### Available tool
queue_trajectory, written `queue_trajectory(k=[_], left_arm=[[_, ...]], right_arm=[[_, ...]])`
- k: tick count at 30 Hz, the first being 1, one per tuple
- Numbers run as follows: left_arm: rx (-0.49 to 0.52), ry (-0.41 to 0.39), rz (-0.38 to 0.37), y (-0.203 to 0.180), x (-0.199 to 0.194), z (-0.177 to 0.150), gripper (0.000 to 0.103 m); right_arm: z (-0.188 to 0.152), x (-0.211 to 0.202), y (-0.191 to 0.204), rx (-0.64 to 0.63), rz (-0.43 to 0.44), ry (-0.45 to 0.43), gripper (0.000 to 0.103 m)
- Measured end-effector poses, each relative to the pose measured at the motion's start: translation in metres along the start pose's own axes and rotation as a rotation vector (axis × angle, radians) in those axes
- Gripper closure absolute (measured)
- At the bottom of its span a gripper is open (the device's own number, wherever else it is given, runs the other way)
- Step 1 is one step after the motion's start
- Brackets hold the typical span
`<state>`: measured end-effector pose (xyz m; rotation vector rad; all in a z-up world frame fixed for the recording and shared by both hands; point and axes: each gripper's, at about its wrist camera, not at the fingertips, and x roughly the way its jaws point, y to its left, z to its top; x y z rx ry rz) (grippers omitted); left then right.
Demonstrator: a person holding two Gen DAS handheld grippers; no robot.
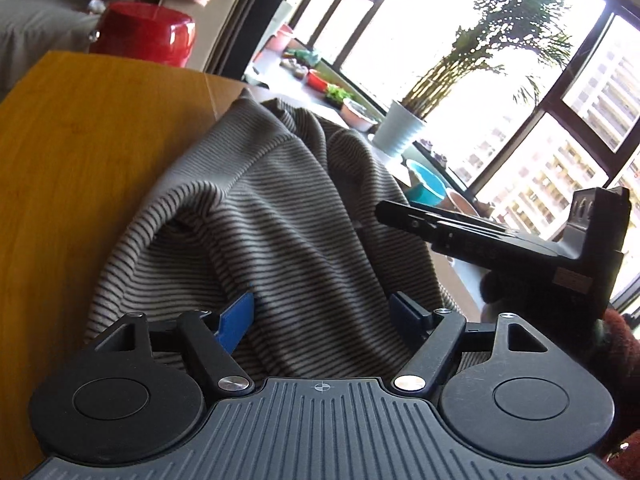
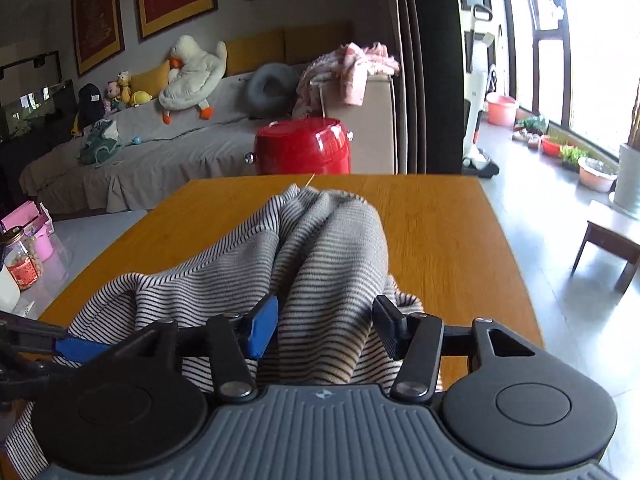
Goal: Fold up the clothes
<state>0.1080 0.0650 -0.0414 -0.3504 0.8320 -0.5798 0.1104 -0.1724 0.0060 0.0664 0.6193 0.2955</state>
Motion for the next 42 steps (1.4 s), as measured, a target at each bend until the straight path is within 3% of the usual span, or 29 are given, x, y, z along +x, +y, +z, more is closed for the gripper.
queue_trajectory(k=[2, 4, 8, 9, 10, 11, 13, 16, 20, 22, 26, 29, 32, 34, 37, 42], left_arm=[[-0.030, 0.014, -0.009, 0.005, 0.009, 0.002, 0.019], [-0.034, 0.012, -0.019, 0.005, 0.014, 0.006, 0.010], [0.010, -0.009, -0.001, -0.004, 0.027, 0.012, 0.010], [0.033, -0.023, 0.013, -0.007, 0.029, 0.012, 0.018], [0.055, -0.037, 0.030, -0.010, 0.031, 0.012, 0.036], [0.069, -0.050, 0.054, -0.012, 0.031, 0.013, 0.044], [0.072, -0.078, 0.089, -0.010, 0.025, 0.014, 0.072], [0.054, -0.175, 0.138, -0.003, 0.006, 0.025, 0.088], [0.057, -0.343, 0.230, 0.007, -0.029, 0.052, 0.088], [0.037, -0.370, 0.266, 0.015, -0.041, 0.064, 0.088], [-0.017, -0.349, 0.280, 0.030, -0.055, 0.067, 0.088], [-0.036, -0.318, 0.278, 0.035, -0.056, 0.059, 0.080], [-0.049, -0.292, 0.267, 0.037, -0.052, 0.052, 0.075], [-0.048, -0.278, 0.264, 0.036, -0.050, 0.046, 0.069], [-0.034, -0.264, 0.264, 0.032, -0.049, 0.043, 0.062], [-0.021, -0.261, 0.258, 0.027, -0.051, 0.041, 0.056]], right_arm=[[-0.009, 0.014, -0.003, 0.023, -0.008, 0.033, 0.050], [-0.012, 0.015, -0.002, 0.024, -0.005, 0.023, 0.049], [-0.015, 0.014, -0.004, 0.032, 0.009, 0.021, 0.049], [-0.015, 0.014, -0.005, 0.034, 0.012, 0.022, 0.049], [-0.016, 0.014, -0.006, 0.037, 0.015, 0.022, 0.048], [-0.016, 0.014, -0.006, 0.037, 0.016, 0.022, 0.048], [-0.017, 0.014, -0.006, 0.034, 0.016, 0.020, 0.048], [-0.017, 0.014, -0.006, 0.035, 0.017, 0.020, 0.047], [-0.015, 0.013, -0.004, 0.035, 0.011, 0.015, 0.046], [-0.014, 0.010, -0.002, 0.026, -0.006, 0.001, 0.046], [-0.002, -0.011, 0.014, -0.054, -0.015, -0.061, 0.052], [0.012, -0.022, 0.028, -0.074, 0.084, -0.048, 0.054], [0.016, -0.018, 0.042, -0.104, 0.157, 0.015, 0.052], [0.011, -0.009, 0.050, -0.117, 0.158, 0.063, 0.046], [0.000, 0.008, 0.055, -0.111, 0.134, 0.139, 0.045], [-0.015, 0.012, 0.056, -0.086, 0.173, 0.200, 0.041]])
